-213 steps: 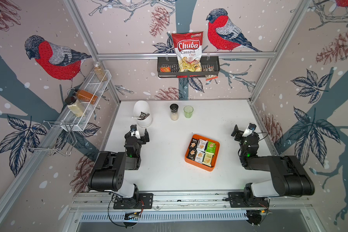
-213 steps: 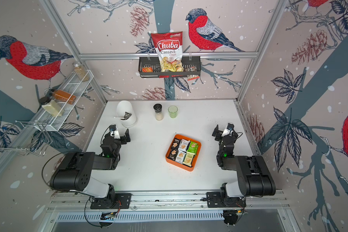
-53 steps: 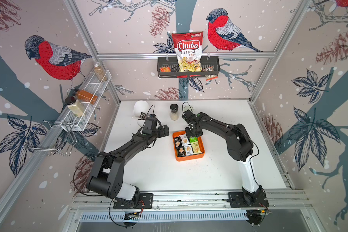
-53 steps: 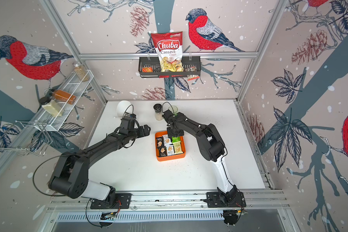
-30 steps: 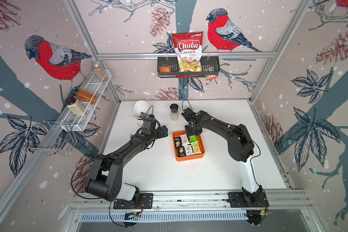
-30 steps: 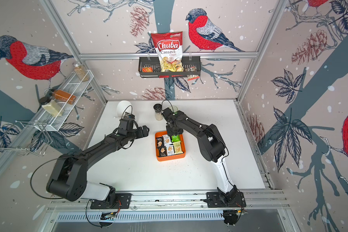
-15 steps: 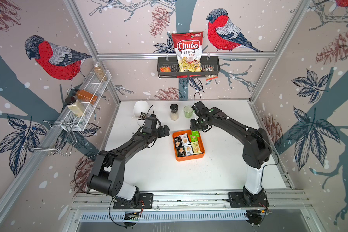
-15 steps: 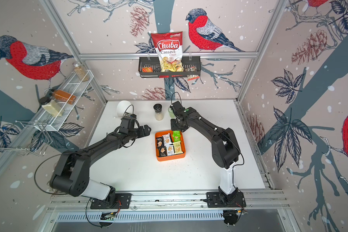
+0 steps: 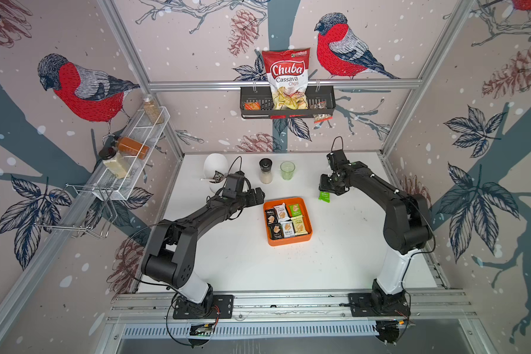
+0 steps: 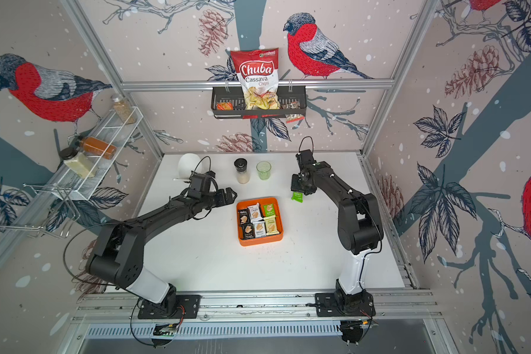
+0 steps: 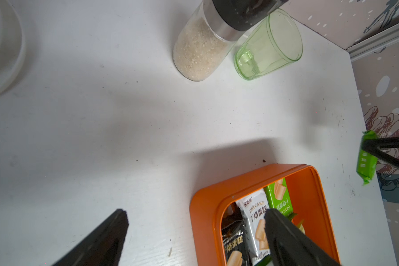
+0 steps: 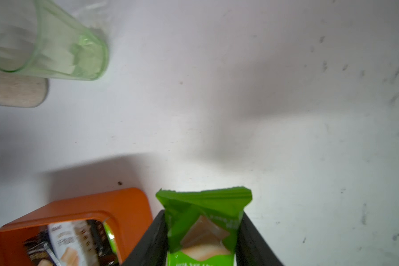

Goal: Take the cookies out of the storage box
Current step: Place the cookie at the center of the board.

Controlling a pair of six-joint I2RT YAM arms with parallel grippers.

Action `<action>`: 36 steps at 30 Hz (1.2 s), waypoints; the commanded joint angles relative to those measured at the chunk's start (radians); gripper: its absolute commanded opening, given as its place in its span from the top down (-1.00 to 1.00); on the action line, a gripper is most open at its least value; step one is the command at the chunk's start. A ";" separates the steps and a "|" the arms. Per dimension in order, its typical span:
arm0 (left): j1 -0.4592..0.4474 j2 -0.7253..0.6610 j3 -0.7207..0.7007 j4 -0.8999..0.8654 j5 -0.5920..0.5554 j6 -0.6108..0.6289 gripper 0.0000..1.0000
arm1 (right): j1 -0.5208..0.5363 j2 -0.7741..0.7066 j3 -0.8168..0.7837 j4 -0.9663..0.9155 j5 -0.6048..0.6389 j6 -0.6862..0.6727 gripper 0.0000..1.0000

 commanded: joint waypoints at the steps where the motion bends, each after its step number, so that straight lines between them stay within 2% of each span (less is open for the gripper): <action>1: -0.004 -0.001 0.005 -0.014 0.014 0.007 -0.92 | -0.013 0.046 0.026 0.012 0.080 -0.059 0.03; 16: -0.005 -0.065 -0.075 -0.006 -0.025 0.006 -0.93 | -0.021 0.210 0.120 0.010 0.104 -0.078 -0.02; 21: -0.005 -0.072 -0.085 -0.006 -0.023 0.008 -0.93 | -0.021 0.234 0.157 -0.014 0.128 -0.086 -0.18; 25: -0.004 -0.081 -0.089 -0.011 -0.027 0.018 -0.93 | -0.013 0.222 0.182 -0.034 0.160 -0.082 -0.50; 36: 0.005 -0.072 -0.082 0.015 -0.023 0.009 -0.93 | 0.114 0.132 0.216 -0.109 0.156 -0.041 -0.47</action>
